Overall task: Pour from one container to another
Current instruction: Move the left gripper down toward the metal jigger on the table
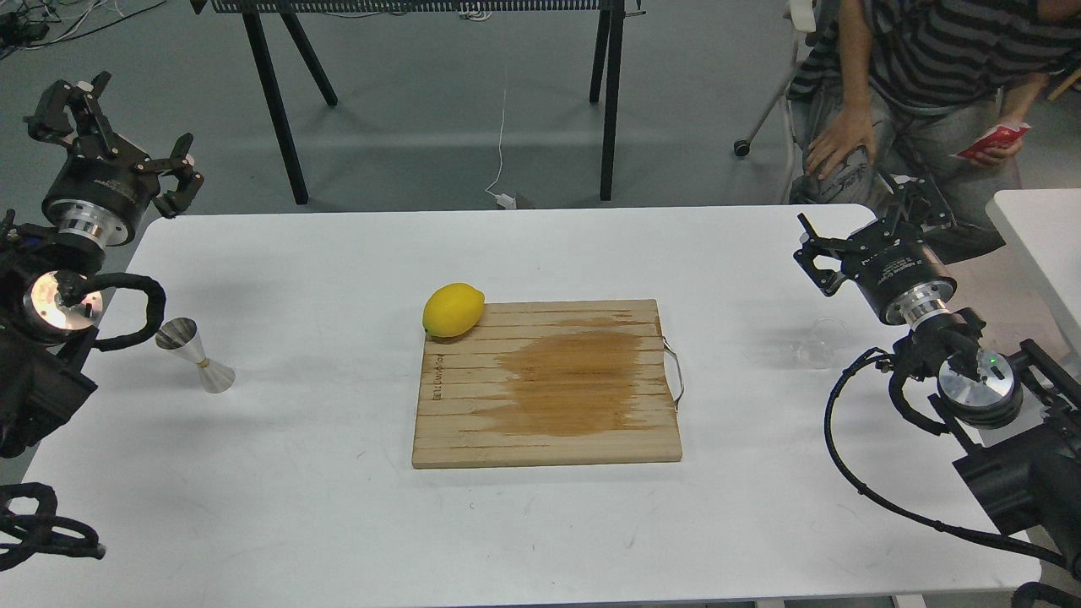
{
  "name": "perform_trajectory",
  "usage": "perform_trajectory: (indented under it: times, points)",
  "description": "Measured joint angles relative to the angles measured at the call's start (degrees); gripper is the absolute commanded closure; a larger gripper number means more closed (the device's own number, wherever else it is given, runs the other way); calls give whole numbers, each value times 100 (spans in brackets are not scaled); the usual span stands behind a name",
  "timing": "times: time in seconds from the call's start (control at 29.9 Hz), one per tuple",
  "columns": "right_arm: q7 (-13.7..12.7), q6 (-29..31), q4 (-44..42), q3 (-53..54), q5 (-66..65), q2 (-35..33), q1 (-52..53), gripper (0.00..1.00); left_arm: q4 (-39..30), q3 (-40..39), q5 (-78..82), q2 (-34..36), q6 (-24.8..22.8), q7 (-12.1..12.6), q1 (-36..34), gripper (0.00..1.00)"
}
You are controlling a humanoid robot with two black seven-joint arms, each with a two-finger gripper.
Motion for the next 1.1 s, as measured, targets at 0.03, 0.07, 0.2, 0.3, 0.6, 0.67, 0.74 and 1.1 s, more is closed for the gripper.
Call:
perform_trajectory:
  times: [0.03,0.07,0.2,0.3,0.6,0.67,0.74,1.1]
  points:
    - [-10,0,2,-21,0,27,3,1,0,2,-2,2,0,-1,-9,0]
    - [-16,0,4,-34,0,55,12,1,0,6,-3,10,0,-2,-13,0]
    - [-20,0,5,-55,0,143,78,1,1,13,-3,57,0,-4,-15,0]
    - [-18,0,6,-58,0,155,99,1,1,-17,-19,126,0,-7,-31,0]
    - [-11,-1,7,-73,-16,154,214,1,-47,8,-7,208,0,-43,-66,0]
    - [-6,-7,19,-73,-15,155,228,1,-91,21,10,210,0,-85,-68,0]
    - [0,-10,27,-75,-15,157,230,1,-204,32,35,264,0,-114,-66,0]
    - [-4,1,39,-84,-10,148,166,1,-1337,486,783,1401,-1,-152,19,0]
